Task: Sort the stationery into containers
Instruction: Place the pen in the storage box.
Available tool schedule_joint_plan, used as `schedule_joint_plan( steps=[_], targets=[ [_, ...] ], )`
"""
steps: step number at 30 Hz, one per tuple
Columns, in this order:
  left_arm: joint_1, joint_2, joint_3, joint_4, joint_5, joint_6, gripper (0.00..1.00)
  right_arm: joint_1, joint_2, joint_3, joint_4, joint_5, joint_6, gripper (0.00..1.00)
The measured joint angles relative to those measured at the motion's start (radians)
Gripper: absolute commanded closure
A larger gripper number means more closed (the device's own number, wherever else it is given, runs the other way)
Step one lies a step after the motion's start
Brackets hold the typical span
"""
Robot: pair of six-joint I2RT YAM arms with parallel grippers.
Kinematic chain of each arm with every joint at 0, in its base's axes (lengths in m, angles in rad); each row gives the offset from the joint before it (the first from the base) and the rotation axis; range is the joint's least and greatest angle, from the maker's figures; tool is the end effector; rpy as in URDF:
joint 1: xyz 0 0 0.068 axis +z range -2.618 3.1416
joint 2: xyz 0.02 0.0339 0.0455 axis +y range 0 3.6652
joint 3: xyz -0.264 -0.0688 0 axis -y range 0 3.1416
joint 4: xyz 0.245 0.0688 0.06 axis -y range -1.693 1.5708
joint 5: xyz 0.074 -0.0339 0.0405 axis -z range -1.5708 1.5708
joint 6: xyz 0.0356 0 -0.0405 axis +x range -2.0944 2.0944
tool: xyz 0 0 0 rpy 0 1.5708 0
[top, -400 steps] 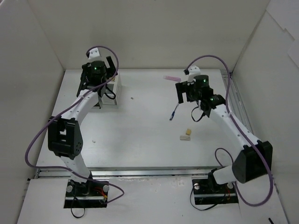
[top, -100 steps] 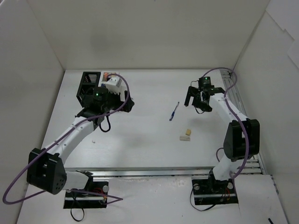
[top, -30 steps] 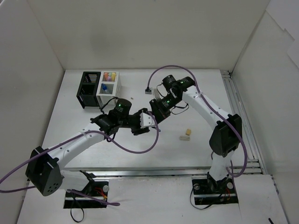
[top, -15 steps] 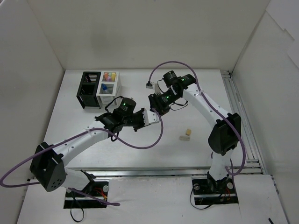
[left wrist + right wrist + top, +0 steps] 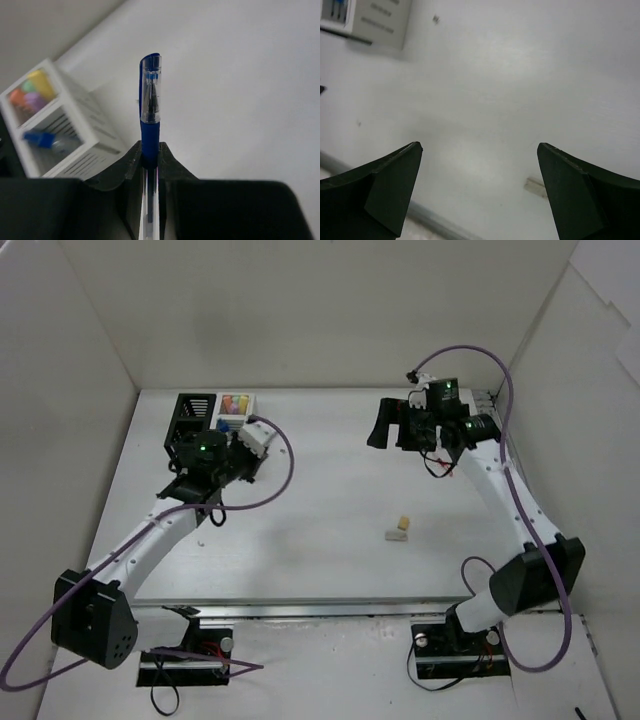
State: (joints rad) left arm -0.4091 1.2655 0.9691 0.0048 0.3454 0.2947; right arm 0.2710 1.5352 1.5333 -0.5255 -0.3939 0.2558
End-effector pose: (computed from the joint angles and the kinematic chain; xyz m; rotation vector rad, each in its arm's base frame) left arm 0.2663 -0.1286 0.3202 0.8622 1.6523 -0.4005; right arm 0.3317 0.1063 0.3831 -0.2597 2.1217 0.7269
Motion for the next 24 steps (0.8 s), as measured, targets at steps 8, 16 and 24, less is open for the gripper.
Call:
schedule_joint_plan(
  steps=[8, 16, 24],
  targets=[
    [0.275, 0.068, 0.023, 0.243, -0.175, -0.245, 1.00, -0.030, -0.219, -0.267, 0.196, 0.396, 0.124, 0.02],
    [0.383, 0.393, 0.288, 0.408, -0.304, -0.394, 1.00, -0.097, -0.214, -0.348, 0.290, 0.528, 0.205, 0.02],
    [0.385, 0.669, 0.525, 0.494, -0.425, -0.427, 1.00, -0.162, -0.201, -0.401, 0.377, 0.525, 0.211, 0.02]
  ],
)
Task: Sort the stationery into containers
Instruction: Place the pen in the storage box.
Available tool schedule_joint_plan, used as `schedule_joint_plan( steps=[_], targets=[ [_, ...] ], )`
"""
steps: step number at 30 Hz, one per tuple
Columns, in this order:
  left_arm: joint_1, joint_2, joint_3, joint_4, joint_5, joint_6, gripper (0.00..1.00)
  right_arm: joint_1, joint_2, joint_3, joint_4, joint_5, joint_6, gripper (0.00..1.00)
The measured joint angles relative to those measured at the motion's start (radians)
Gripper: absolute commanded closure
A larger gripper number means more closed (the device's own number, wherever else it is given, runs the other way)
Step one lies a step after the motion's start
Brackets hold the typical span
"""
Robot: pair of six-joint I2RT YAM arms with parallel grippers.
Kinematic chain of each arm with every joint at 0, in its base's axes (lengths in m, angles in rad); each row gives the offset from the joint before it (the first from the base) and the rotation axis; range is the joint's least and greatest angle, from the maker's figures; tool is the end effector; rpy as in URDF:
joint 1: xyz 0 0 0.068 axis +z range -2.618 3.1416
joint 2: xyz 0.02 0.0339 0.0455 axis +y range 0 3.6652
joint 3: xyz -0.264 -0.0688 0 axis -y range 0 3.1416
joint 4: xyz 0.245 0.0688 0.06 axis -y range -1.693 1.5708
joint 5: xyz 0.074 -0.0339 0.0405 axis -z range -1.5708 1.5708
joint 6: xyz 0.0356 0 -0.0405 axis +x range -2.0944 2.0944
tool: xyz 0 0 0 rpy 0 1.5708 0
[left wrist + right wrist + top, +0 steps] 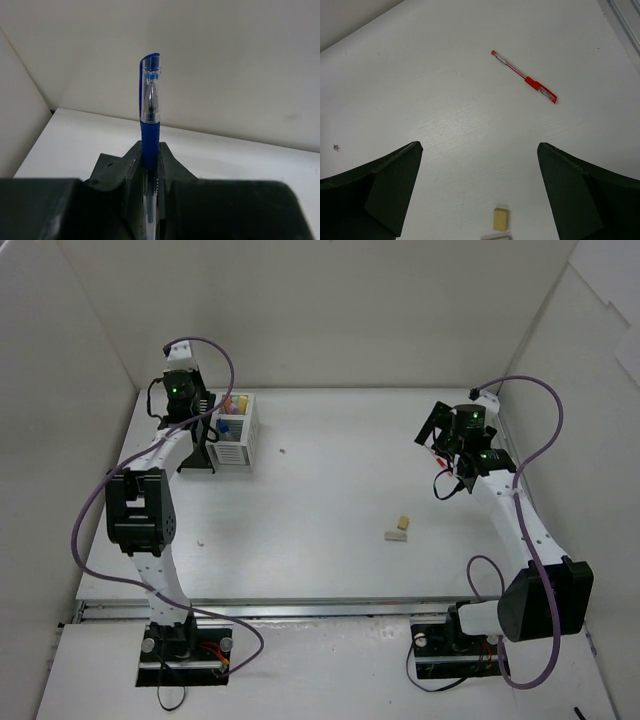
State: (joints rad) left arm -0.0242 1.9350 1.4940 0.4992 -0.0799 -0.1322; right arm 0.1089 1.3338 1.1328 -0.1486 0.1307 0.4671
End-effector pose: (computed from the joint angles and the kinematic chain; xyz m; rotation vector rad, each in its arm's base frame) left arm 0.4704 -0.0085 0.3162 -0.1456 1.5061 -0.0649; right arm 0.3114 0.0294 0.3426 0.4295 1.8775 0.2617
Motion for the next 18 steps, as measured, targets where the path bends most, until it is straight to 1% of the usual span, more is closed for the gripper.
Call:
schedule_joint_plan(
  steps=[4, 13, 16, 18],
  targets=[
    [0.001, 0.115, 0.114, 0.000, -0.037, -0.003, 1.00, -0.013, 0.007, -0.013, 0.035, -0.001, -0.023, 0.02],
    [0.011, 0.265, 0.246, -0.002, -0.137, -0.004, 0.99, -0.048, 0.064, -0.014, 0.081, -0.040, -0.161, 0.02],
    [0.020, 0.302, 0.283, -0.028, -0.151, -0.028, 0.97, -0.071, 0.102, -0.013, 0.084, -0.061, -0.199, 0.02],
    [0.027, 0.310, 0.284, -0.048, -0.153, -0.047, 0.85, -0.085, 0.135, -0.011, 0.082, -0.084, -0.242, 0.02]
  ],
)
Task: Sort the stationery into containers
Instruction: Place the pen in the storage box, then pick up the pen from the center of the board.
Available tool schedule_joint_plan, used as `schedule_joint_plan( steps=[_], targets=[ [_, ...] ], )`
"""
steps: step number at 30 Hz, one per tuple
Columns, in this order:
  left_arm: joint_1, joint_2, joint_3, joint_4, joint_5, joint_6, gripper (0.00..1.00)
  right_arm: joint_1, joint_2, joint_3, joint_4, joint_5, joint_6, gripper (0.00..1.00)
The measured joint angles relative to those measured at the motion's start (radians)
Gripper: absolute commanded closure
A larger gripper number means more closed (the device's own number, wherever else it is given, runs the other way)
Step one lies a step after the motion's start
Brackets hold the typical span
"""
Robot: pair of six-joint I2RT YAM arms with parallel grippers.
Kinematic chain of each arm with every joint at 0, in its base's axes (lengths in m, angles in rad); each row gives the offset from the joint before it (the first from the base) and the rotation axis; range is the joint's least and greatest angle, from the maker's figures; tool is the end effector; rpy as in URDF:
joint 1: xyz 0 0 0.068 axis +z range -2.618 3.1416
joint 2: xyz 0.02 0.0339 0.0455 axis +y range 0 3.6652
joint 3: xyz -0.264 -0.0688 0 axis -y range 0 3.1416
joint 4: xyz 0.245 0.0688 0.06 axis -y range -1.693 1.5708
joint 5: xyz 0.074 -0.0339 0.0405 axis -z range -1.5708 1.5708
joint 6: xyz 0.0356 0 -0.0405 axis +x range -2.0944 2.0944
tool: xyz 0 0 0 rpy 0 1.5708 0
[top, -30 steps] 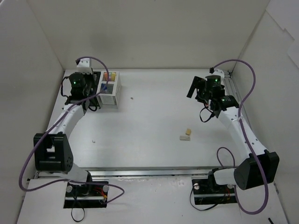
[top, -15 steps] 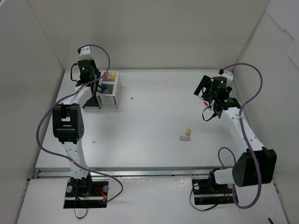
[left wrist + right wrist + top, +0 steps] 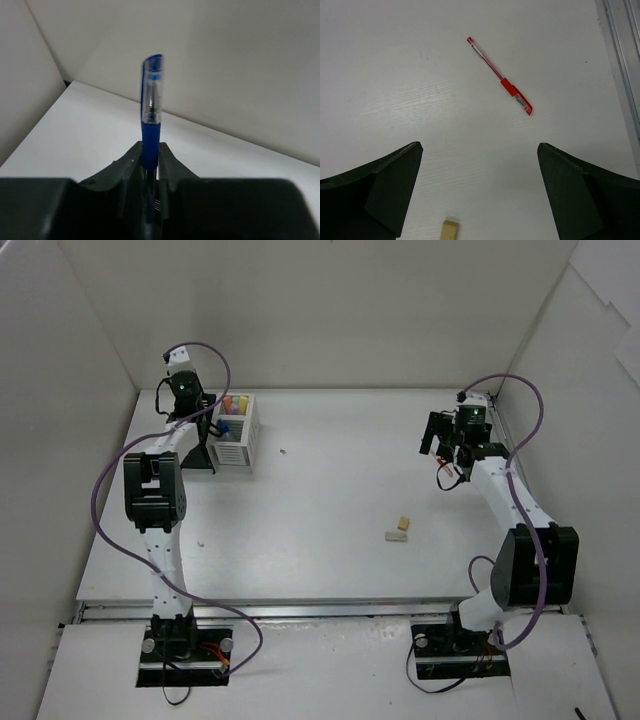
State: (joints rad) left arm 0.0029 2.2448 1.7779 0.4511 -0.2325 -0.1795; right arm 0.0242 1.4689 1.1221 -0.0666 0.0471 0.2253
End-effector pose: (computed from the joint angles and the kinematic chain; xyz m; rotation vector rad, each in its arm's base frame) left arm 0.5392 0.0098 0.2614 -0.3239 1.5529 0.0465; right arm 0.3442 0.0067 0.3053 0.2297 1.9722 0.1150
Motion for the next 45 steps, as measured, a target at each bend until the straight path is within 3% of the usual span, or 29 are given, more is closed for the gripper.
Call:
schedule_joint_plan(
  steps=[2, 6, 9, 10, 11, 12, 13, 21, 28, 30, 31, 34, 38, 45],
  targets=[
    [0.008, -0.003, -0.021, -0.004, 0.000, -0.020, 0.74, -0.007, 0.051, 0.022, -0.021, -0.029, -0.055, 0.02],
    [0.020, -0.018, -0.086, 0.003, -0.002, -0.050, 0.65, -0.039, 0.148, 0.074, -0.039, -0.076, -0.132, 0.02],
    [0.025, -0.044, -0.116, -0.001, 0.000, -0.067, 0.52, -0.077, 0.211, 0.127, -0.064, -0.117, -0.193, 0.02],
    [0.027, -0.054, -0.126, -0.005, 0.003, -0.068, 0.44, -0.089, 0.235, 0.153, -0.072, -0.134, -0.217, 0.02],
    [0.028, -0.063, -0.134, -0.009, 0.008, -0.070, 0.23, -0.099, 0.255, 0.177, -0.087, -0.153, -0.239, 0.02],
    [0.029, -0.074, -0.141, -0.017, 0.015, -0.066, 0.15, -0.109, 0.282, 0.210, -0.109, -0.174, -0.267, 0.02],
    [0.029, -0.086, -0.150, -0.023, 0.024, -0.072, 0.01, -0.120, 0.311, 0.252, -0.137, -0.196, -0.299, 0.02],
    [0.031, -0.257, -0.201, -0.098, 0.132, -0.075, 0.00, -0.151, 0.560, 0.549, -0.336, -0.274, -0.431, 0.10],
    [0.031, -0.503, -0.331, -0.117, 0.266, -0.079, 0.00, -0.156, 0.686, 0.578, -0.475, -0.284, -0.464, 0.21],
    [0.031, -0.571, -0.391, -0.115, 0.303, -0.083, 0.00, -0.159, 0.709, 0.578, -0.503, -0.283, -0.473, 0.28],
    [0.031, -0.597, -0.418, -0.113, 0.316, -0.083, 0.00, -0.160, 0.719, 0.578, -0.513, -0.284, -0.479, 0.36],
    [0.026, -0.658, -0.489, -0.115, 0.348, -0.083, 0.00, -0.162, 0.728, 0.583, -0.530, -0.285, -0.493, 0.45],
    [0.019, -0.701, -0.562, -0.119, 0.395, -0.082, 0.00, -0.163, 0.731, 0.586, -0.544, -0.299, -0.518, 0.67],
    [-0.010, -0.739, -0.614, -0.127, 0.432, -0.080, 0.00, -0.163, 0.763, 0.638, -0.559, -0.312, -0.512, 0.61]
  ],
)
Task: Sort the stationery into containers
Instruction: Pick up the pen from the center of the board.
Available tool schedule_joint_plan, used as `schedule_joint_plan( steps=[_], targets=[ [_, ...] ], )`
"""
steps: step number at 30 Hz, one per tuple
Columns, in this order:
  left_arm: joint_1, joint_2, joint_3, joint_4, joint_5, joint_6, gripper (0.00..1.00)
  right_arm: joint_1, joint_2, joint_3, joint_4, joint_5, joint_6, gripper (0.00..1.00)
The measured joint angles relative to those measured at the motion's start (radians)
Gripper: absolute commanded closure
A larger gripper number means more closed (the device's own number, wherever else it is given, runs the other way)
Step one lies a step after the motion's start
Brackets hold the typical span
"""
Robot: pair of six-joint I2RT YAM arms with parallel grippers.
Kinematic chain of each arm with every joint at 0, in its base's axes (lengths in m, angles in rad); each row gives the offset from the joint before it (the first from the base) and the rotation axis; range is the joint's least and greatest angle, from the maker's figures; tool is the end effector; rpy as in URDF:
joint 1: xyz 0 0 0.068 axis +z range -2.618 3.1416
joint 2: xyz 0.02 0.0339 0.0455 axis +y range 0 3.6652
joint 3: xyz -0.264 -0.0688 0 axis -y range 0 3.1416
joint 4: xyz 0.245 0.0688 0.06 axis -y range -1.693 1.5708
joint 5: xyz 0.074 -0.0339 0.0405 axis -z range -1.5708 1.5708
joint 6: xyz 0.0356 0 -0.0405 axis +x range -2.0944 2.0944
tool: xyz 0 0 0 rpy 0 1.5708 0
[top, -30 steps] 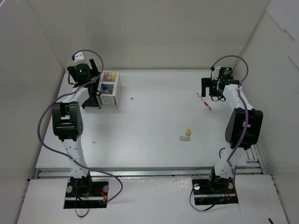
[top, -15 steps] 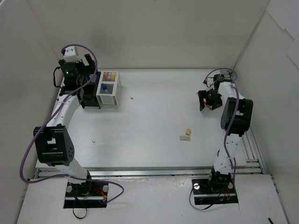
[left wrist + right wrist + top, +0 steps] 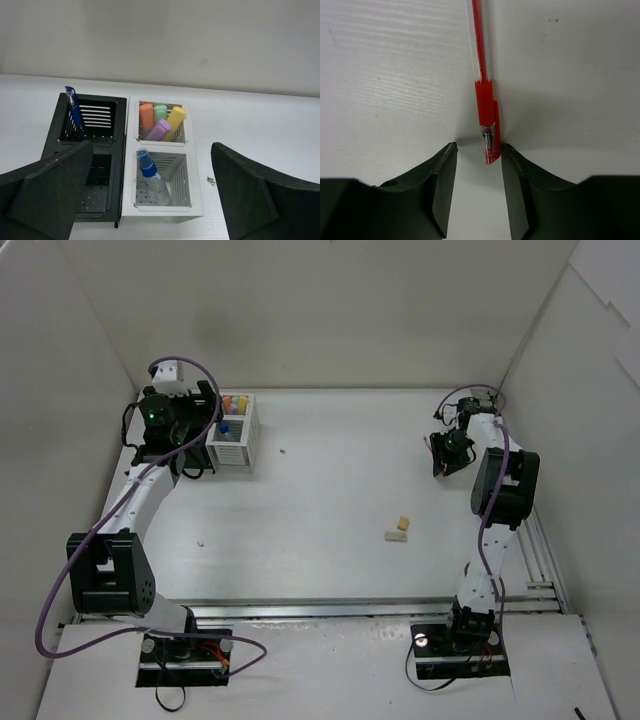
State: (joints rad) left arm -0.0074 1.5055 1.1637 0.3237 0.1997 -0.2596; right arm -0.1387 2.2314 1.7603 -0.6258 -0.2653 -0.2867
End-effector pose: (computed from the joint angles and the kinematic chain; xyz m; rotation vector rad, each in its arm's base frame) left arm 0.3625 -0.0097 0.3494 -0.0449 1.5999 -0.3664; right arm 0.4737 -0.0567 0.1678 -0.2776 2.6038 0.2079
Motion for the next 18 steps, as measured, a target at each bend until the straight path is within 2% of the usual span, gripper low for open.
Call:
schedule_joint_plan(
  steps=[3, 6, 7, 8, 9, 10, 11, 15, 18],
  targets=[
    [-0.017, -0.026, -0.011, -0.010, 0.001, 0.021, 0.00, 0.000, 0.015, 0.026, -0.002, 0.010, 0.012, 0.59],
    [-0.035, -0.058, -0.016, -0.023, -0.011, 0.042, 0.00, 0.000, 0.026, 0.042, -0.003, 0.015, 0.018, 0.69],
    [-0.041, -0.069, -0.018, -0.023, -0.016, 0.048, 0.00, 0.000, 0.029, 0.046, -0.003, 0.018, 0.019, 0.74],
    [-0.046, -0.079, -0.021, -0.023, -0.021, 0.051, 0.00, 0.000, 0.032, 0.050, -0.004, 0.021, 0.019, 0.85],
    [-0.050, -0.090, -0.026, -0.023, -0.023, 0.054, 0.00, 0.000, 0.033, 0.051, -0.002, 0.022, 0.017, 0.89],
    [-0.052, -0.100, -0.031, -0.023, -0.025, 0.057, 0.00, 0.000, 0.034, 0.051, -0.003, 0.021, 0.019, 0.97],
    [-0.053, -0.107, -0.032, -0.025, -0.025, 0.060, 0.00, 0.000, 0.034, 0.051, -0.003, 0.020, 0.017, 1.00],
    [-0.060, -0.117, -0.033, -0.031, 0.002, 0.103, 0.00, 0.000, 0.034, 0.050, -0.003, -0.023, -0.007, 1.00],
    [-0.089, -0.117, -0.026, -0.078, 0.093, 0.193, 0.00, -0.002, 0.031, 0.047, -0.006, -0.085, -0.019, 1.00]
  ],
)
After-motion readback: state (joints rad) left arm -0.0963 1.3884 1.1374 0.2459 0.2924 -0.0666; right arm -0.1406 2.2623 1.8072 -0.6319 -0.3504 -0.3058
